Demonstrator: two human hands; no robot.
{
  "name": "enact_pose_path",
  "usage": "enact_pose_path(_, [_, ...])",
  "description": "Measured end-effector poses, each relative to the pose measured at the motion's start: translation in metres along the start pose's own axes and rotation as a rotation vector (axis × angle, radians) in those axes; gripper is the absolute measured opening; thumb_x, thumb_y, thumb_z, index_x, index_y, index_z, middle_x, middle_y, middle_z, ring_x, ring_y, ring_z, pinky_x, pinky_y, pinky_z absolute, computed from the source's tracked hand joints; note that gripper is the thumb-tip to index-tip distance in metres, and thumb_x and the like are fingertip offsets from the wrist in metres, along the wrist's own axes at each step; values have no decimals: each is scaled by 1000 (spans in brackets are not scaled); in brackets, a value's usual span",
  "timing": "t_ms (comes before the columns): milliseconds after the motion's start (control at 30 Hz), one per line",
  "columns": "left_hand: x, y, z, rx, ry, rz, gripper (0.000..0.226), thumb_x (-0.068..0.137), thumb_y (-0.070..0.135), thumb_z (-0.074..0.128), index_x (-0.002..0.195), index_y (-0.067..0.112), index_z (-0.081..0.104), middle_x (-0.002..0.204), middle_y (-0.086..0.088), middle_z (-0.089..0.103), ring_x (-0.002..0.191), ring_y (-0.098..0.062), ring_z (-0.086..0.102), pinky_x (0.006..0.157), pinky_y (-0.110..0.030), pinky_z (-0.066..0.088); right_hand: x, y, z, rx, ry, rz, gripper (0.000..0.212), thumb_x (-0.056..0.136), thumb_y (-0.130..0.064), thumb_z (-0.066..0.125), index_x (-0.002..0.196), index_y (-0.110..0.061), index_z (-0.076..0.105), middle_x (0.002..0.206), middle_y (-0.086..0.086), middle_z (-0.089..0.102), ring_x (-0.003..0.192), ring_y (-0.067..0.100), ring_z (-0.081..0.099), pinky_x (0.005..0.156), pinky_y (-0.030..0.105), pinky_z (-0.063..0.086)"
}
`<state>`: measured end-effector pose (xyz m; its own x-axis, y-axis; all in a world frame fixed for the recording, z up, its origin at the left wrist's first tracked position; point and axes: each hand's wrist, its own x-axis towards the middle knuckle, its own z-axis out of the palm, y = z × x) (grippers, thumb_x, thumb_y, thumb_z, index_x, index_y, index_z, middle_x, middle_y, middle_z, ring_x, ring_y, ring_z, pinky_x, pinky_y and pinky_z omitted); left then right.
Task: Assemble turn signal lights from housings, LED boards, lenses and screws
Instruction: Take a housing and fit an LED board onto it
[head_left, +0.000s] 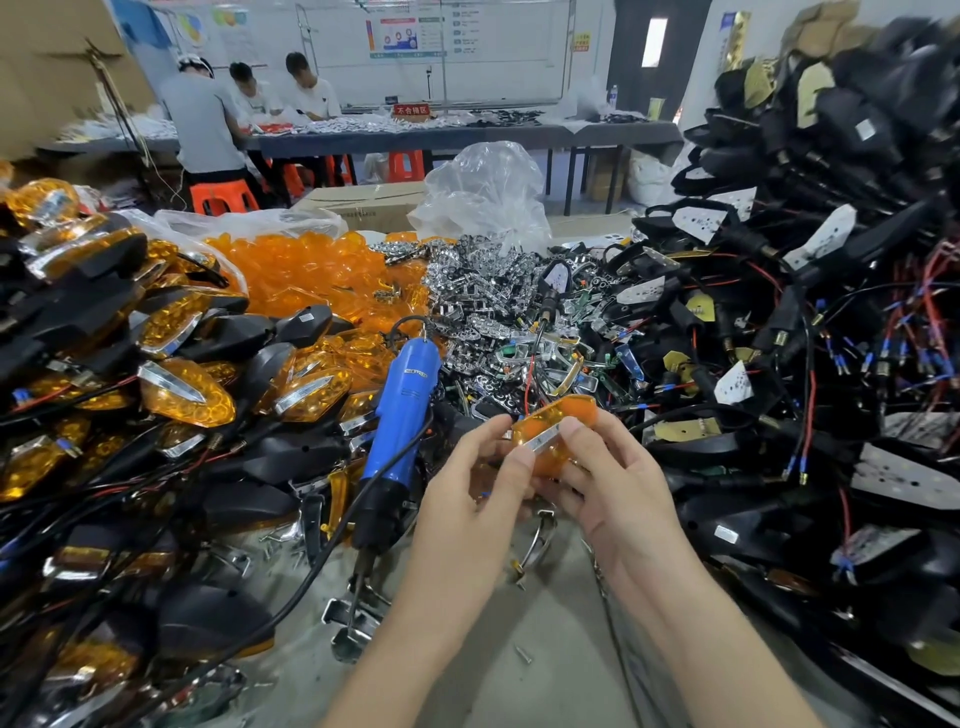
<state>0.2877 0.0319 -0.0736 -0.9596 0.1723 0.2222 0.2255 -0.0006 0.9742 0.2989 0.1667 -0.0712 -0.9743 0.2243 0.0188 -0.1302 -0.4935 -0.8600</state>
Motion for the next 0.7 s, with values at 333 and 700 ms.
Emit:
enact_pose_path(333, [1, 6, -6, -152, -97, 20, 31, 88, 36, 65, 119, 35, 67, 110, 7, 72, 94, -11, 68, 74, -26, 56, -3, -7, 5, 173, -129, 17, 14, 86, -20, 66, 99, -20, 73, 106, 13, 75, 93, 20, 72, 81, 32, 60])
enact_pose_path(700, [-5, 11, -5, -42, -70, 134, 24, 92, 32, 58, 116, 34, 62, 106, 13, 71, 94, -4, 66, 83, -25, 53, -7, -3, 9, 74, -256, -83, 36, 84, -29, 71, 112, -9, 62, 107, 12, 71, 103, 27, 66, 92, 41, 55])
